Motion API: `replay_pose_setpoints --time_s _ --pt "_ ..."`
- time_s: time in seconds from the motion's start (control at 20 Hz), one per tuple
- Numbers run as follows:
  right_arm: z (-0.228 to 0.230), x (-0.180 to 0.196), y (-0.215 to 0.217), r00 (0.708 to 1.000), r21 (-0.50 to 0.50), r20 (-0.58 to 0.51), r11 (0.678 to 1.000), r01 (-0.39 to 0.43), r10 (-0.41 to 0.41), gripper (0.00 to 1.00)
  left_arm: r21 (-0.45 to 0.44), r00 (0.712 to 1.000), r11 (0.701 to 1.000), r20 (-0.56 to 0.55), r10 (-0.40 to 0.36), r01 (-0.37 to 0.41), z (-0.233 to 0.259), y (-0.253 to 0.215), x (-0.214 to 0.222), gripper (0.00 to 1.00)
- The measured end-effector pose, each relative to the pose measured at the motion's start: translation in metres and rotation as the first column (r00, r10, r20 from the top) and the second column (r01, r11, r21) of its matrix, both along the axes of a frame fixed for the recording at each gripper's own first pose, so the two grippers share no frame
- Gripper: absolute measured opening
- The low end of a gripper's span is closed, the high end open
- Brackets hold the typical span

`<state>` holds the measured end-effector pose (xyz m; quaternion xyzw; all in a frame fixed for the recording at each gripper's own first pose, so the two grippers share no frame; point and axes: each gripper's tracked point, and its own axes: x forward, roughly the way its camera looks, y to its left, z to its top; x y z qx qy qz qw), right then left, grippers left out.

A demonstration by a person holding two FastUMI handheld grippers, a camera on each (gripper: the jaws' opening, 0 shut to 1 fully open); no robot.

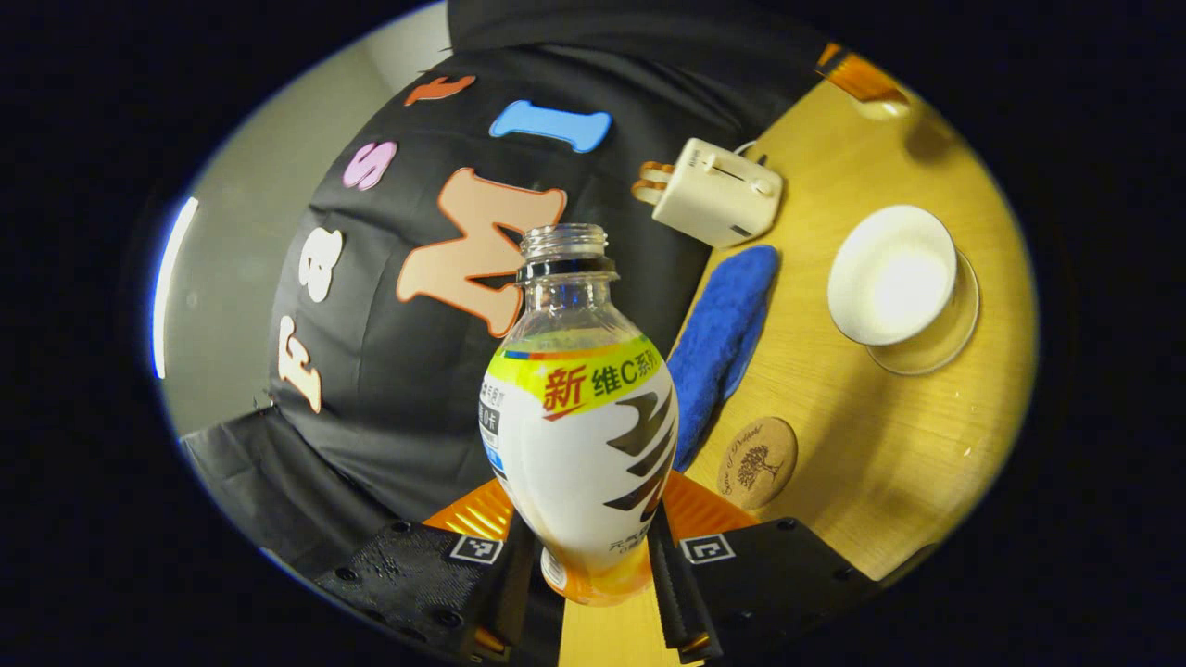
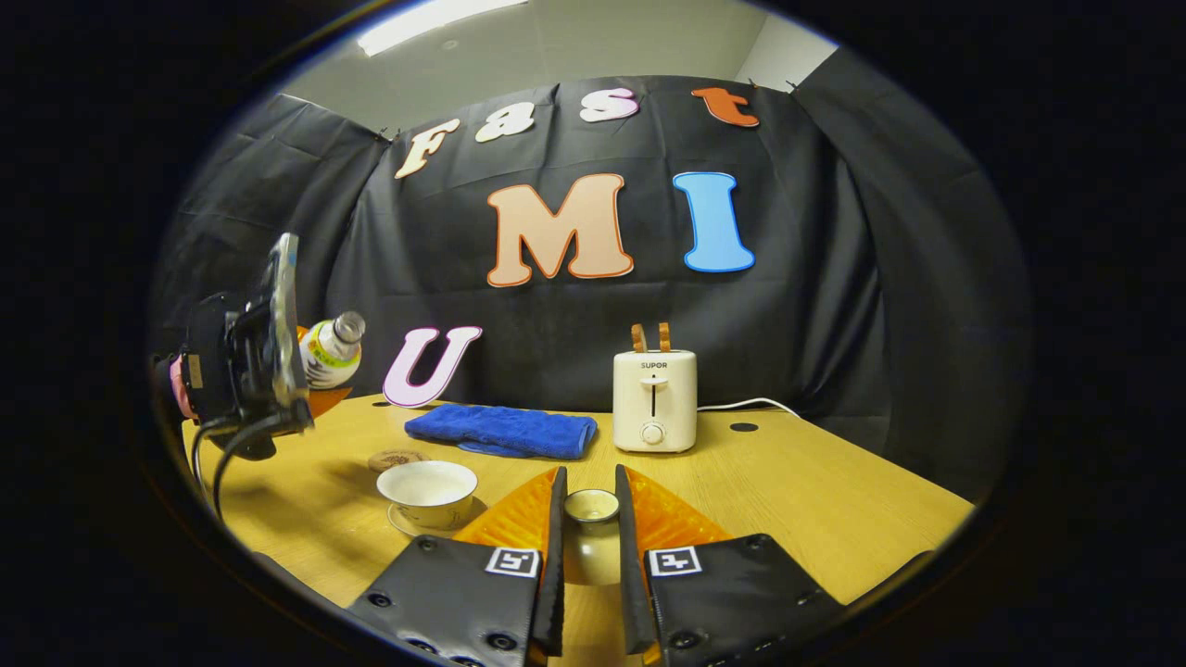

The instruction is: Open the teacup lid with one hand, grasp the water bottle and pour water into the teacup with the other hand; after pouring, place the water bottle on the coaster and then close the teacup lid.

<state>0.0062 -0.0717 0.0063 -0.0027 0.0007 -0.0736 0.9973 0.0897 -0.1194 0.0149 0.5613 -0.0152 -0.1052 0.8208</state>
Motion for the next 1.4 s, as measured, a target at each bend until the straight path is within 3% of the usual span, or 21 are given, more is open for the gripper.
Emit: replay_pose_setpoints --time_s 0.25,0.55,1.4 --pt "0.0 0.001 0.0 1.0 0.0 0.001 1.0 -0.001 0.001 0.29 0.185 1.0 0.983 -0.001 -0.016 0.015 -0.018 -0.006 0.004 0.55" --pt "0.0 0.001 -0.003 1.0 0.0 0.0 1.0 0.008 -0.008 0.29 0.316 0.999 0.949 0.016 -0.027 0.021 -0.023 -0.009 0.01 0.54" --pt "-0.001 0.002 -0.003 1.0 -0.001 -0.001 1.0 0.01 -0.01 0.29 0.572 0.996 0.82 0.067 -0.066 0.015 -0.028 -0.014 -0.003 0.55"
